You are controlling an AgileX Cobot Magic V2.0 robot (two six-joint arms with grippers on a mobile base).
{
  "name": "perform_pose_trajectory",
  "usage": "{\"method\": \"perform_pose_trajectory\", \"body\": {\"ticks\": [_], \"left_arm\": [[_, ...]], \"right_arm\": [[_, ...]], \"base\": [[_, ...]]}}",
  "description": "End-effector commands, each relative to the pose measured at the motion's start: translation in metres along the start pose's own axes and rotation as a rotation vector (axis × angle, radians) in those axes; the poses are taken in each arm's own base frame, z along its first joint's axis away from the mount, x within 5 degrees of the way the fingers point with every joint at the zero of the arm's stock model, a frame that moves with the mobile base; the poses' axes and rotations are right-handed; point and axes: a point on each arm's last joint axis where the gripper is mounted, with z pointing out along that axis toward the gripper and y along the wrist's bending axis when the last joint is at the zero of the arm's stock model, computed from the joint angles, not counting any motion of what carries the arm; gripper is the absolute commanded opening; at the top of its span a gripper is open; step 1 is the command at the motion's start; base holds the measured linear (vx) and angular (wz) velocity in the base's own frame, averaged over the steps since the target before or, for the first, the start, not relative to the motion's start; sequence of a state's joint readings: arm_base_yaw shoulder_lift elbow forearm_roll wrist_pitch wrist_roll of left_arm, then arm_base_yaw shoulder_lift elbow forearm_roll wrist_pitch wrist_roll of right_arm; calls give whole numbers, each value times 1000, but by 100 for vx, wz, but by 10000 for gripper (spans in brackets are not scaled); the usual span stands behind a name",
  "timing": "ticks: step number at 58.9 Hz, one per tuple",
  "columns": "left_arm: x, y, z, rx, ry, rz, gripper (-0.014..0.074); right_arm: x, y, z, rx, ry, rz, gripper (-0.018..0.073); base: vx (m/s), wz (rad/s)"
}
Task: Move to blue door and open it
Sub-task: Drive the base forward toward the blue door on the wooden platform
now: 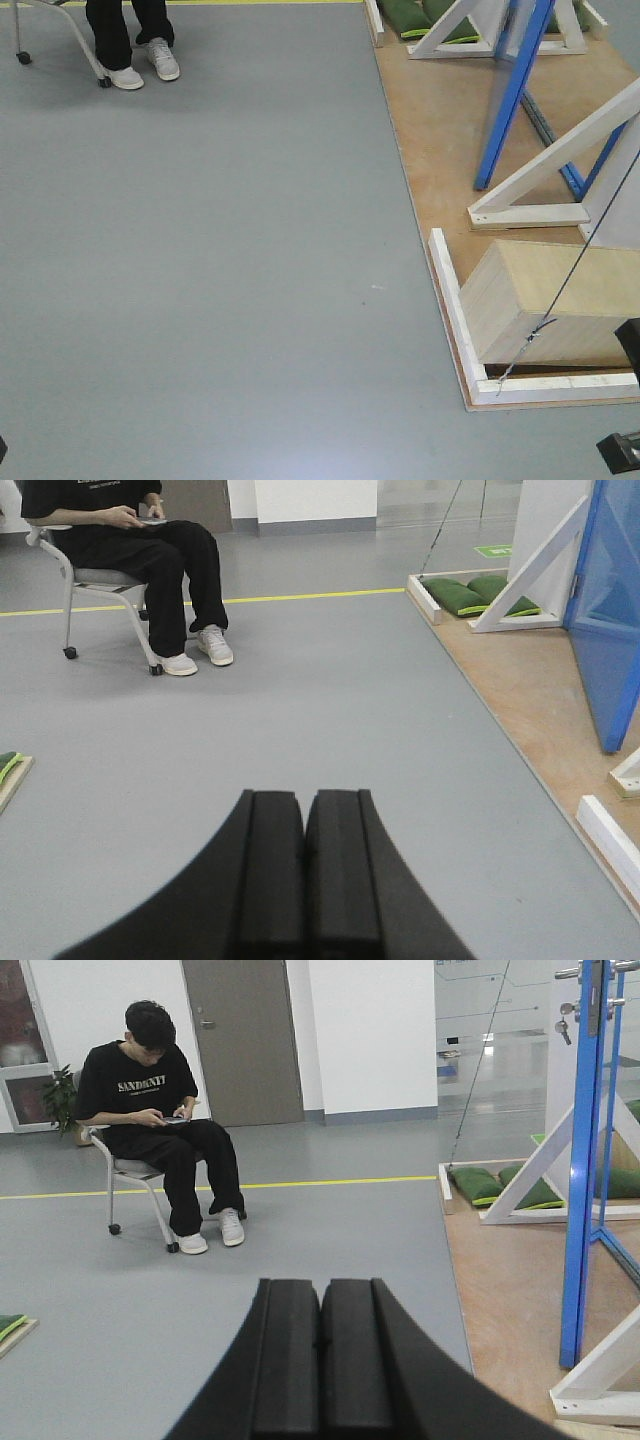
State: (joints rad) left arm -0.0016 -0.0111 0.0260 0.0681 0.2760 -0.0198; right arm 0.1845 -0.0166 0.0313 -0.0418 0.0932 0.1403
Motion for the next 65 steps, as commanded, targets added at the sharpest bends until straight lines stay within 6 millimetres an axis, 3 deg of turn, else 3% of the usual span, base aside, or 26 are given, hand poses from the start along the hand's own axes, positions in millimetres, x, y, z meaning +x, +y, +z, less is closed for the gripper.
{"method": "perform_pose_trajectory", "body": {"ticks": [1,46,65], "left_arm": [[-17,0,-4,7,-125,-8,73],[-17,0,-4,7,-125,-8,73],[-17,0,-4,7,-125,-8,73]], "right_arm": [[-7,1,0,-12,-79,-11,12],[-7,1,0,-12,-79,-11,12],[-7,1,0,-12,-79,-11,12]], "base": [[7,-1],[19,-14],[29,14]]}}
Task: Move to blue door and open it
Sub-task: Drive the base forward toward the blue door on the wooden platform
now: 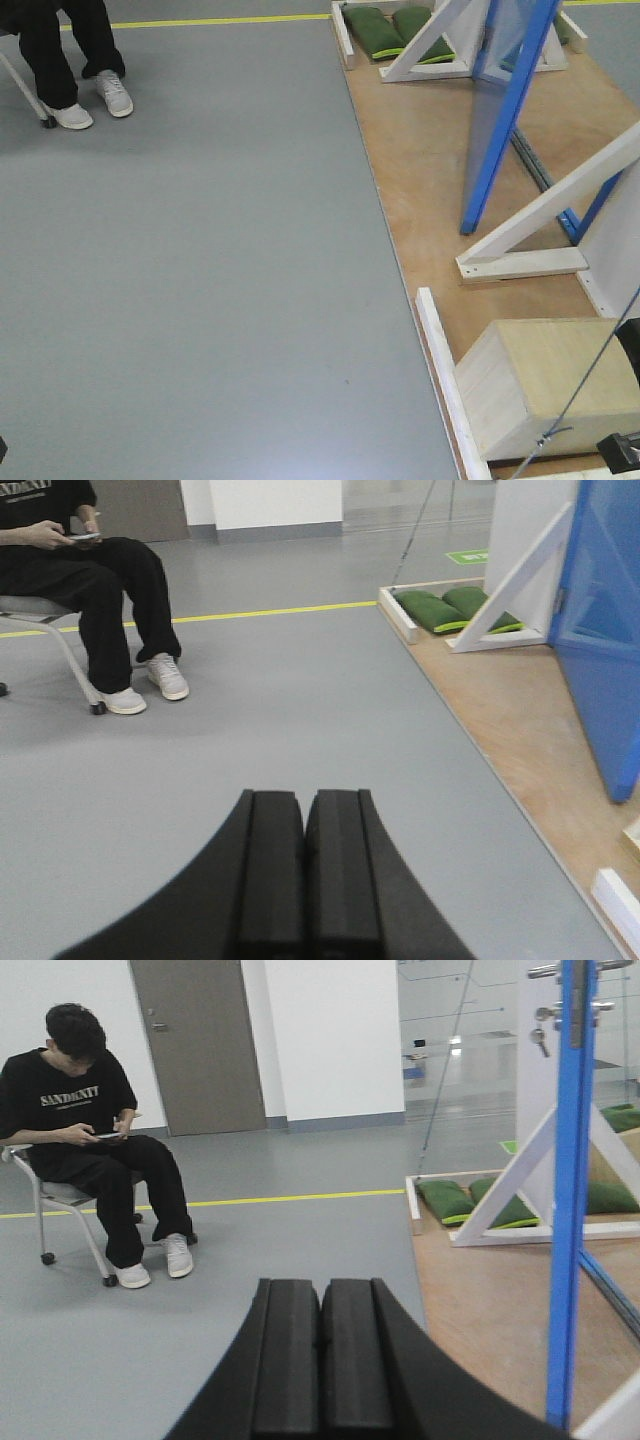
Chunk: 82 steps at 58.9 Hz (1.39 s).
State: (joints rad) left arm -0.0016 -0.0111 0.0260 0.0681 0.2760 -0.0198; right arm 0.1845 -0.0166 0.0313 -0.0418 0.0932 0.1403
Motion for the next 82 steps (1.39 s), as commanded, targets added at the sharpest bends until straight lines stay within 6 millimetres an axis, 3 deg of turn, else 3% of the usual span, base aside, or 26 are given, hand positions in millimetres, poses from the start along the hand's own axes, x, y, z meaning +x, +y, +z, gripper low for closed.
{"method": "perform_pose_trajectory", "body": {"ticks": [1,35,82], "left_arm": [[-17,0,-4,7,-125,-8,73],[-17,0,-4,7,-125,-8,73],[-17,0,-4,7,-125,-8,73]], "right_arm": [[-7,1,0,-12,-79,-11,12],[-7,1,0,-12,-79,-11,12],[-7,1,0,-12,-79,-11,12]], "base": [[30,24],[35,20],[41,-1]]}}
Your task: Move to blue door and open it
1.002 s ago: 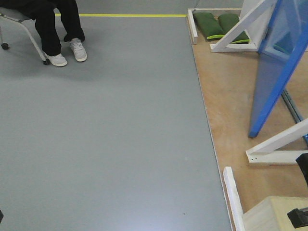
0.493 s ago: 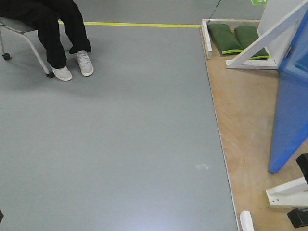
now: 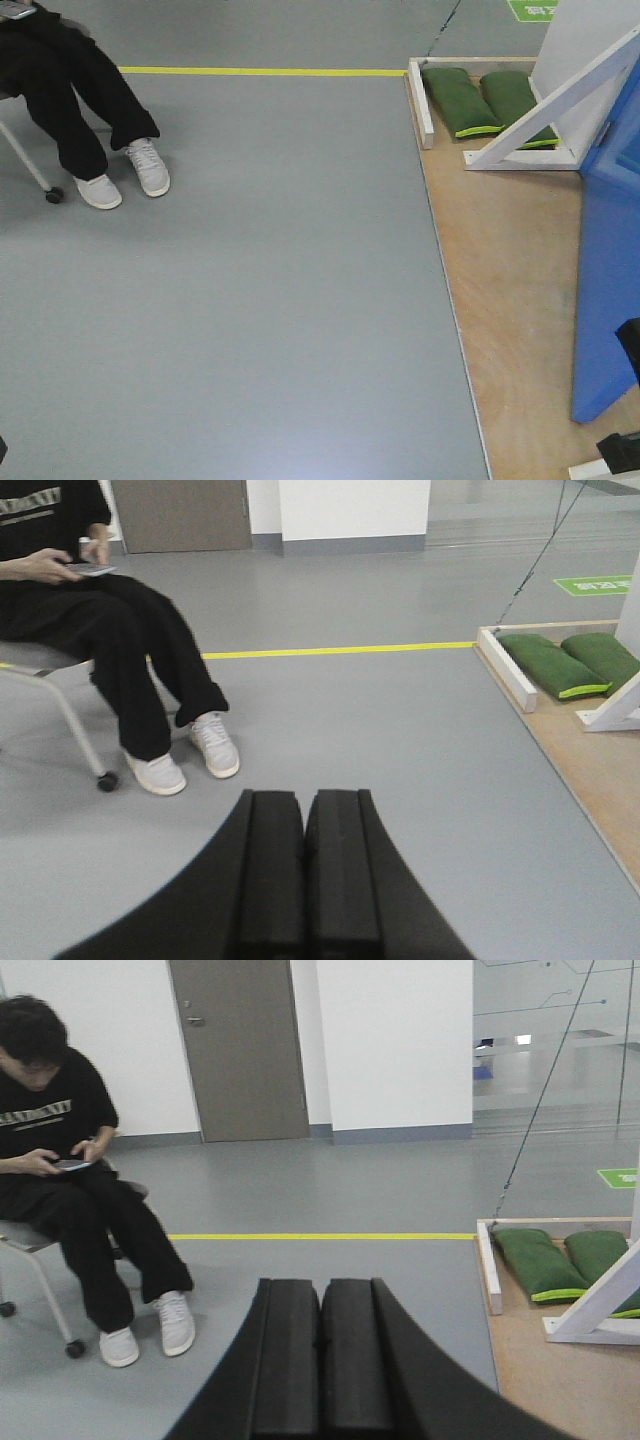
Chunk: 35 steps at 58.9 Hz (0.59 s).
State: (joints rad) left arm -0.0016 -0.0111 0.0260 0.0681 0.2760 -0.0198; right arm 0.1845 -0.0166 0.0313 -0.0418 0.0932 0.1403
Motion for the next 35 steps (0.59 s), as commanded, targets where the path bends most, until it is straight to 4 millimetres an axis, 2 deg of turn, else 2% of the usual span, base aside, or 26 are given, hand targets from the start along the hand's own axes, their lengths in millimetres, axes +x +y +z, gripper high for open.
{"method": "perform_pose_trajectory", "body": {"ticks": [1,35], "left_arm": [[-17,0,-4,7,-125,-8,73],[-17,0,-4,7,-125,-8,73]], "right_arm": [[-7,1,0,-12,-79,-11,12],[-7,1,0,-12,-79,-11,12]], "base": [[38,-16],[36,-6]]}}
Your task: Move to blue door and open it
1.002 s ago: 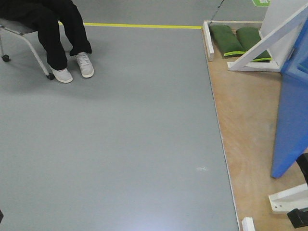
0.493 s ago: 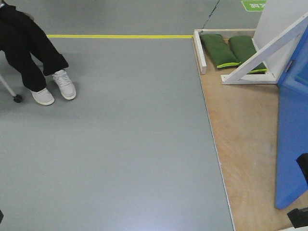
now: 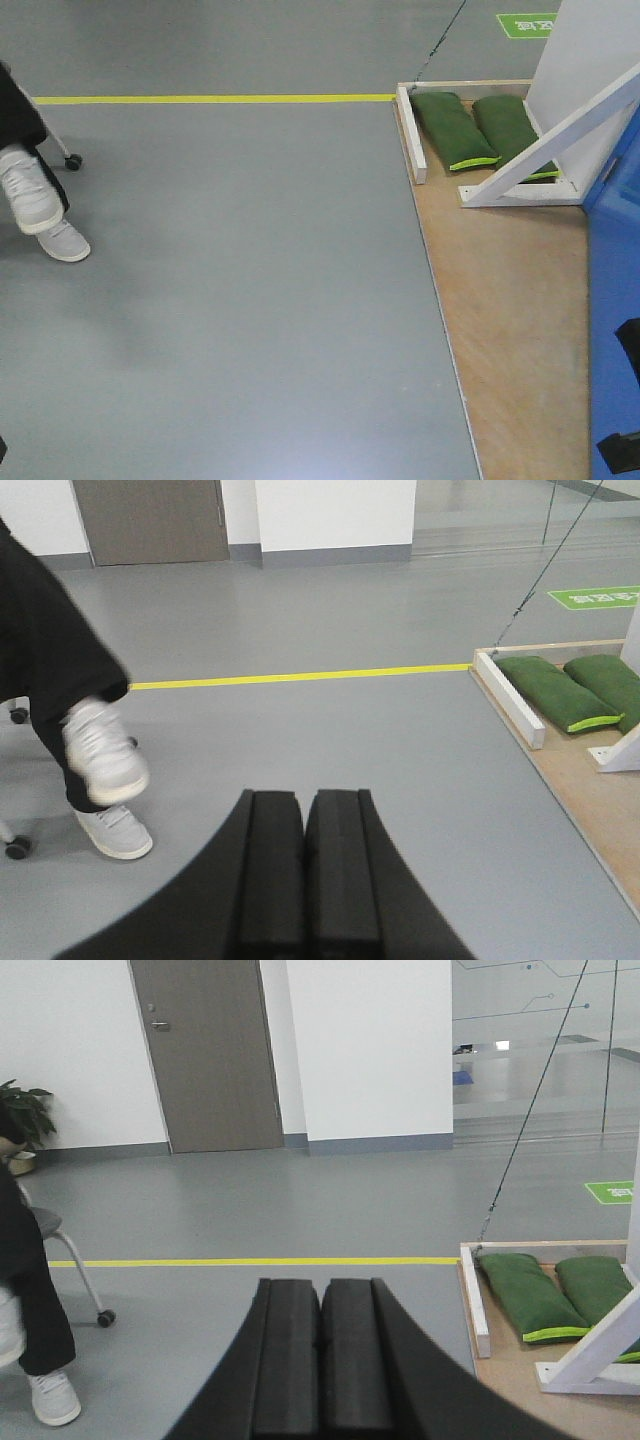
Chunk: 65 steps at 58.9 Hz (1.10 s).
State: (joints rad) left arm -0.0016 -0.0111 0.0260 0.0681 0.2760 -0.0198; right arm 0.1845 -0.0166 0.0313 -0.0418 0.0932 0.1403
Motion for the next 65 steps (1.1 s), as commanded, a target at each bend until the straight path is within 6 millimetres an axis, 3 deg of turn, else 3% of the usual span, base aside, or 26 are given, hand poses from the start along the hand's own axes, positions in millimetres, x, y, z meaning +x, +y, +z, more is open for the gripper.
{"method": "perform_pose_trajectory", "body": {"ticks": [1,65], "left_arm": [[-17,0,-4,7,-125,-8,73],[-17,0,-4,7,-125,-8,73]], "right_arm": [[-7,1,0,-12,-79,-11,12],[-7,1,0,-11,-74,-11,12]], "base": [[31,-5],[10,-3]]}}
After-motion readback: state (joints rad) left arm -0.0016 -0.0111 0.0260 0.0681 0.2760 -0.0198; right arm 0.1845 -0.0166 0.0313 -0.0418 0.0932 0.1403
